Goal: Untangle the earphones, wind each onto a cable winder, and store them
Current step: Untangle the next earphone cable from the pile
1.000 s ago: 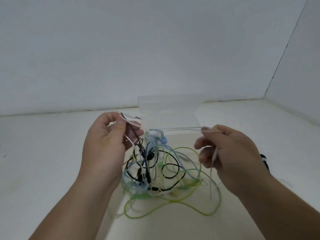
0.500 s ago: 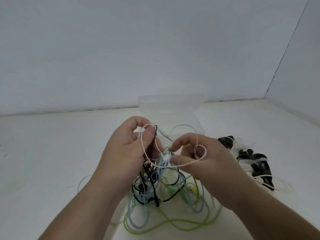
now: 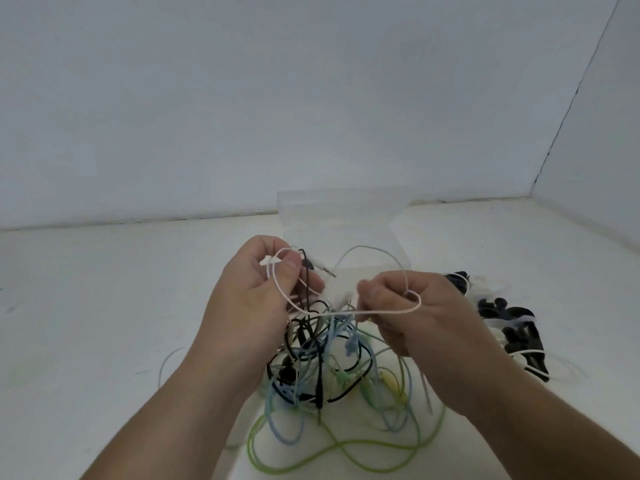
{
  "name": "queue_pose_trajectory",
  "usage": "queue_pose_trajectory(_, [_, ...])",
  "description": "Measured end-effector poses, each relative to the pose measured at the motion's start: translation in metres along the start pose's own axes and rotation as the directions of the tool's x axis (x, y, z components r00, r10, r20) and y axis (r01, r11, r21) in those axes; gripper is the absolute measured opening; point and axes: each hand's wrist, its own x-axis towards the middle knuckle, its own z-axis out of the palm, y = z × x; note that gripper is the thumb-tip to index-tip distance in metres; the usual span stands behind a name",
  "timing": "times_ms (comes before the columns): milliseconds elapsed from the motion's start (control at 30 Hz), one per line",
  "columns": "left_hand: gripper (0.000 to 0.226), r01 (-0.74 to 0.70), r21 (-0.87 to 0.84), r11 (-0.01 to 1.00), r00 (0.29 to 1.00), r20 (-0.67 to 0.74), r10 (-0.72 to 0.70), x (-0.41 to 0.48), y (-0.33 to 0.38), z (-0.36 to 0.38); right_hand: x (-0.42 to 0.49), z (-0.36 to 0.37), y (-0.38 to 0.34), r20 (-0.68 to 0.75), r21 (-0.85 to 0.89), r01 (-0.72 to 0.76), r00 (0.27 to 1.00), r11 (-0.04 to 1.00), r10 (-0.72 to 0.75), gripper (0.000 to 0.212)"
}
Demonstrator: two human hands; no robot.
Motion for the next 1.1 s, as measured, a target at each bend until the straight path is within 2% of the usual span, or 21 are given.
queue_pose_trajectory(67, [0.02,-0.052,0.021,0.998,0.996,-0.075,0.054,0.004,0.0,-0.005,0.003,-0.006,-0.001,-0.022,0.195,-0.054,0.998,0.979,0.059,0.031])
queue_pose_trajectory(133, [0.022,-0.063,-0.033,0.998,0.99,-0.127,0.058,0.009,0.001,-0.01,0.008,-0.015,-0.003,-0.073,0.373,-0.061,0.993,0.926,0.095,0.029])
queue_pose_trajectory(267, [0.019,-0.079,-0.064,0.995,0.99,-0.119,0.071,0.012,0.005,-0.019,0.014,-0.034,-0.011,-0.174,0.621,-0.028,0.969,0.783,0.173,0.029])
queue_pose_trajectory(367, [0.021,-0.118,0.017,0.993,0.986,-0.114,0.119,0.012,0.007,-0.022,0.014,-0.041,-0.013,-0.21,0.666,0.009,0.962,0.746,0.176,0.04])
queue_pose_trajectory(467, [0.025,-0.181,0.134,0.974,0.965,-0.166,0.203,0.013,0.008,-0.025,0.015,-0.042,-0.012,-0.231,0.659,0.019,0.957,0.752,0.178,0.043])
queue_pose_trajectory(533, [0.03,-0.174,0.169,0.97,0.954,-0.214,0.208,0.014,0.009,-0.026,0.016,-0.041,-0.011,-0.25,0.653,0.011,0.947,0.757,0.202,0.044])
queue_pose_trajectory(567, [0.031,-0.133,0.109,0.985,0.954,-0.254,0.157,0.014,0.009,-0.026,0.016,-0.041,-0.01,-0.264,0.652,0.006,0.939,0.758,0.219,0.045])
queue_pose_trajectory(633, [0.031,-0.003,-0.206,0.978,0.957,-0.283,-0.057,0.016,0.011,-0.027,0.017,-0.042,-0.008,-0.289,0.655,-0.004,0.922,0.756,0.256,0.046])
queue_pose_trajectory(700, [0.027,0.109,-0.551,0.828,0.957,-0.167,-0.237,0.017,0.015,-0.031,0.018,-0.044,-0.007,-0.314,0.667,-0.006,0.905,0.745,0.289,0.046])
queue_pose_trajectory(733, [0.026,0.151,-0.633,0.759,0.959,-0.092,-0.268,0.017,0.018,-0.034,0.018,-0.045,-0.006,-0.328,0.674,-0.002,0.895,0.738,0.302,0.047])
queue_pose_trajectory(800, [0.027,0.222,-0.661,0.716,0.962,0.028,-0.272,0.015,0.021,-0.039,0.019,-0.047,-0.006,-0.354,0.684,0.008,0.878,0.73,0.322,0.049])
queue_pose_trajectory(867, [0.024,0.213,-0.599,0.772,0.968,0.022,-0.25,0.014,0.02,-0.038,0.02,-0.049,-0.005,-0.373,0.687,0.02,0.868,0.726,0.329,0.053])
queue_pose_trajectory(900, [0.021,0.161,-0.492,0.856,0.975,-0.057,-0.216,0.014,0.018,-0.037,0.02,-0.05,-0.005,-0.377,0.68,0.027,0.87,0.732,0.318,0.054])
queue_pose_trajectory(933, [0.017,0.096,-0.298,0.95,0.974,-0.167,-0.15,0.014,0.015,-0.036,0.02,-0.051,-0.005,-0.366,0.669,0.027,0.882,0.743,0.297,0.054])
queue_pose_trajectory(967, [0.013,0.031,-0.046,0.998,0.966,-0.255,-0.042,0.015,0.012,-0.035,0.02,-0.05,-0.005,-0.334,0.659,0.018,0.903,0.752,0.27,0.054])
queue_pose_trajectory(1000, [0.009,-0.03,0.185,0.982,0.961,-0.265,0.08,0.015,0.008,-0.033,0.019,-0.049,-0.006,-0.282,0.654,0.002,0.929,0.756,0.241,0.053])
queue_pose_trajectory(1033, [0.004,-0.076,0.342,0.937,0.964,-0.213,0.156,0.014,0.004,-0.031,0.017,-0.048,-0.008,-0.217,0.657,-0.018,0.953,0.754,0.212,0.051])
queue_pose_trajectory(1100, [0.006,-0.129,0.483,0.866,0.983,-0.055,0.177,0.011,0.001,-0.028,0.014,-0.044,-0.012,-0.091,0.66,-0.047,0.986,0.75,0.142,0.042])
